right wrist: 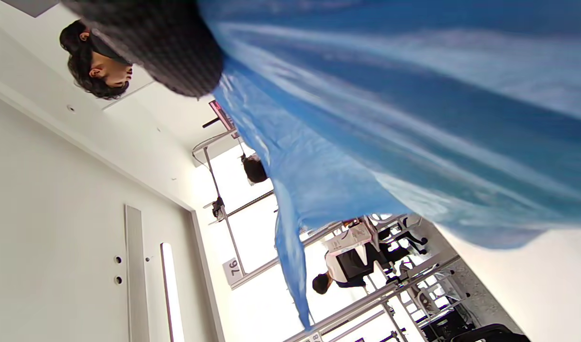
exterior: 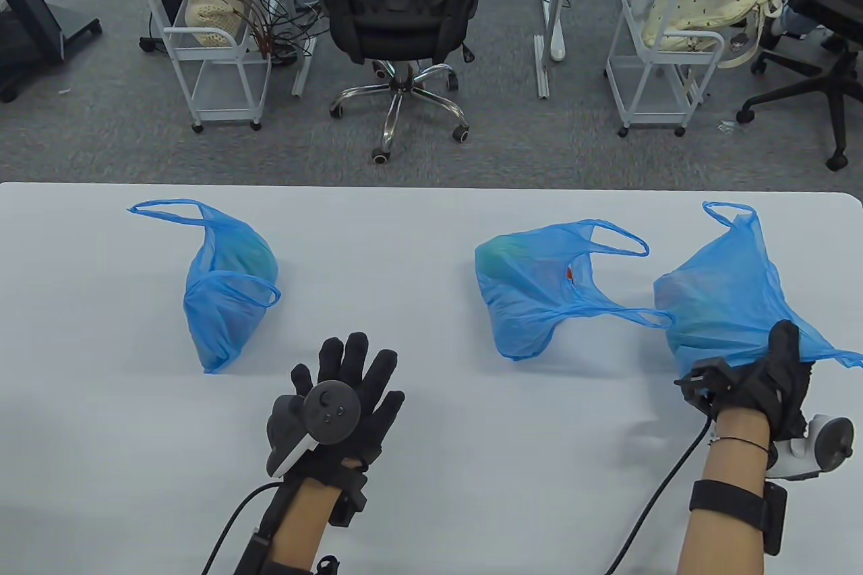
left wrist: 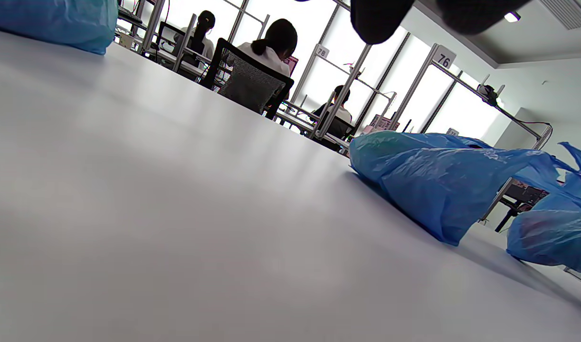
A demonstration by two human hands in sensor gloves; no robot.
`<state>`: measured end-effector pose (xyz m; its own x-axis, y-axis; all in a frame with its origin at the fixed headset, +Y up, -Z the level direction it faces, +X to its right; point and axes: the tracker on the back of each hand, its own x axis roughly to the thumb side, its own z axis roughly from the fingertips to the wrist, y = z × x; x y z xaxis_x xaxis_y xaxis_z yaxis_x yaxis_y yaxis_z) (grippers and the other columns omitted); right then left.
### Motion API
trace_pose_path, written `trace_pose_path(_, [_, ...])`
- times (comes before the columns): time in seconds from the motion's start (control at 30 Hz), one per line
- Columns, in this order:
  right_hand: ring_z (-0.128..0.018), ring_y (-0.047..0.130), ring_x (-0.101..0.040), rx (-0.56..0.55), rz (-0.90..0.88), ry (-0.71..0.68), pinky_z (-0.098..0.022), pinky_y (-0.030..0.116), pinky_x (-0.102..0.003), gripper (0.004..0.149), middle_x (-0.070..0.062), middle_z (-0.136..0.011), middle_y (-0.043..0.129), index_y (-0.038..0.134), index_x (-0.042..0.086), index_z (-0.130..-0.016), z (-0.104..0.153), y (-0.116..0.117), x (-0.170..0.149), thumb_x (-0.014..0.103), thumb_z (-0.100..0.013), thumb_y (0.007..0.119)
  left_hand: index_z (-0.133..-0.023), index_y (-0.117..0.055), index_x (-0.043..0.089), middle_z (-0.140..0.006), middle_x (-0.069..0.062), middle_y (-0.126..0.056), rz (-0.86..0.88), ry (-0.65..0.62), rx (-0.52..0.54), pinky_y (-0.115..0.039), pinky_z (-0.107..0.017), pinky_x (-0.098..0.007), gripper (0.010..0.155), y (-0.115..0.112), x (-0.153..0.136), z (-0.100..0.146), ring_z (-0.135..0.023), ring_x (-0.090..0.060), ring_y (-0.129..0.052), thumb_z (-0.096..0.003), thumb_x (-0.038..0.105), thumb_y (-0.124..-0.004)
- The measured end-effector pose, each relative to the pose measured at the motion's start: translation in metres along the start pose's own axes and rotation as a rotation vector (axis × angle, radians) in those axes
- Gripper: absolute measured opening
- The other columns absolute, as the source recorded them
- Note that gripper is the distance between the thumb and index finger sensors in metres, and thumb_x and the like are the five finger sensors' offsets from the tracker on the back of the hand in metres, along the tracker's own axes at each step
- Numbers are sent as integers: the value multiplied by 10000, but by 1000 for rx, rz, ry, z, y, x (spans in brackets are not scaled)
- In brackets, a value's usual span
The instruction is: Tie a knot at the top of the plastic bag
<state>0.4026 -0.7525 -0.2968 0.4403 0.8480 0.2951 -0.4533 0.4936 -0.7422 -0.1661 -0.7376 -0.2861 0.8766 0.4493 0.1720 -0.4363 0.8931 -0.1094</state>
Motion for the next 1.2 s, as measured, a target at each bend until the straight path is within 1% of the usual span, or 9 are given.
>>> trace_pose_path(0.13, [-612, 907, -113, 9, -12, -75, -575, 814, -477, 281, 141, -600, 814, 668, 335, -759, 11, 7, 24, 440, -568, 846, -1153, -432, 475, -1306, 37, -177, 6, -1, -6, -85, -682, -713, 614, 0, 0, 0, -1150, -342, -95, -570, 655, -498])
trace_pose_path(0.23, [-614, 905, -88, 63, 9, -130, -586, 818, -448, 275, 164, -596, 811, 663, 360, -756, 19, 15, 41, 459, -571, 841, -1153, -432, 475, -1306, 36, -179, 7, -3, -5, -85, -682, -713, 614, 0, 1, 0, -1149, -341, -96, -569, 655, -498])
trace_pose_path(0.4, [-615, 901, -71, 227, -1, -196, -591, 822, -440, 272, 177, -597, 806, 657, 378, -761, 35, 37, 63, 470, -579, 836, -1153, -433, 475, -1306, 34, -178, 8, -5, -6, -87, -683, -713, 613, -1, 1, 0, -1150, -341, -97, -569, 654, -499])
trace_pose_path(0.53, [-613, 896, -78, 367, 3, -299, -599, 814, -444, 270, 172, -598, 802, 657, 375, -764, 57, 59, 89, 463, -583, 837, -1153, -432, 474, -1305, 37, -178, 13, -6, -4, -88, -684, -712, 613, 0, 1, 1, -1150, -341, -98, -570, 654, -499])
trace_pose_path(0.63, [-615, 892, -81, 449, -23, -330, -604, 807, -447, 270, 168, -598, 802, 660, 373, -764, 76, 70, 105, 457, -582, 840, -1153, -426, 476, -1306, 37, -175, 19, -8, 1, -89, -684, -712, 614, 1, 1, 1, -1150, -341, -97, -570, 654, -499])
trace_pose_path(0.77, [-599, 899, -93, 598, -77, -366, -589, 810, -461, 270, 152, -585, 811, 674, 358, -758, 96, 86, 120, 442, -573, 852, -1152, -414, 478, -1305, 44, -173, 32, -14, 14, -92, -687, -711, 613, 2, 1, 1, -1151, -338, -98, -570, 651, -501])
trace_pose_path(0.97, [-581, 908, -99, 782, -50, -373, -574, 817, -469, 269, 144, -572, 820, 689, 347, -750, 122, 113, 117, 435, -563, 862, -1144, -348, 496, -1301, 63, -183, 90, -41, 99, -129, -711, -701, 622, 8, -2, 3, -1153, -319, -97, -563, 642, -520])
trace_pose_path(1.03, [-579, 909, -101, 831, -27, -361, -572, 818, -470, 269, 143, -571, 821, 690, 347, -749, 130, 123, 109, 434, -562, 863, -1144, -329, 490, -1300, 65, -182, 138, -43, 115, -141, -718, -699, 626, 9, -4, 4, -1154, -318, -105, -565, 657, -499])
trace_pose_path(1.2, [-573, 911, -109, 973, 28, -292, -566, 818, -479, 269, 136, -566, 824, 696, 340, -747, 154, 152, 78, 427, -559, 868, -1144, -290, 473, -1299, 67, -192, 220, -37, 136, -167, -727, -697, 644, 12, -10, 3, -1158, -319, -129, -565, 657, -505])
